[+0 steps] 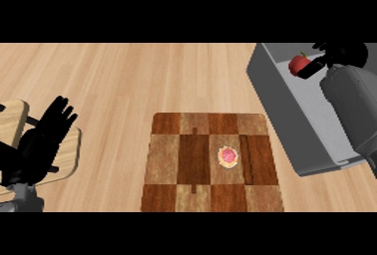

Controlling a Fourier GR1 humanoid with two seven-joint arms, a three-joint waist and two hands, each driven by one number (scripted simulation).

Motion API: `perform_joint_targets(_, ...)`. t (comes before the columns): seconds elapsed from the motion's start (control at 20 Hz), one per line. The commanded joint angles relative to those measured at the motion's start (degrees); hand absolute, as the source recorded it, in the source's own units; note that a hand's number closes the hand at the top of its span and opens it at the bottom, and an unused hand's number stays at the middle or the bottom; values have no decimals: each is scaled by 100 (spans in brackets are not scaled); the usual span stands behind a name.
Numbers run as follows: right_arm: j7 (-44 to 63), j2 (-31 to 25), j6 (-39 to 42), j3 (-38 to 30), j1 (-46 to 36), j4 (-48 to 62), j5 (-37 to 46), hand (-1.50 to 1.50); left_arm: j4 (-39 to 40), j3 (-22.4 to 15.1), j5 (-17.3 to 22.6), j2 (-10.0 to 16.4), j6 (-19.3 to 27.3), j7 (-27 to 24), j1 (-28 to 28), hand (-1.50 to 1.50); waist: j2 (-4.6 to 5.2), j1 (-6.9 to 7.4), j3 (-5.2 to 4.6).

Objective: Pick the bell pepper from the cutting board and place it in the cardboard box

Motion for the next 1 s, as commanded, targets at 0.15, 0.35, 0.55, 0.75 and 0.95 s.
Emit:
perform_joint_targets(0.15,-1032,156,-436,-306,381,-80,-329,-150,-163,-3,-70,-18,38,87,-46,0,-48,-49,27)
perform_joint_targets(0.35,-1208,274,-1636,-864,359,-450,-759,-150,-324,98,144,85,-130,157,134,0,-49,8,36)
perform_joint_targets(0.55,-1548,237,-2123,-1463,540,-1071,-1411,-150,-75,173,-15,96,-38,-47,167,0,-85,-141,31)
perform_joint_targets(0.75,-2105,385,-2310,-1861,1131,-1657,-2032,-150,146,190,-19,132,-84,-21,-41,0,-80,-194,27)
perform_joint_targets(0.95,-2072,-110,-1666,-2088,1746,-2430,-2473,-150,-177,280,97,166,-195,-16,278,0,-107,-212,22)
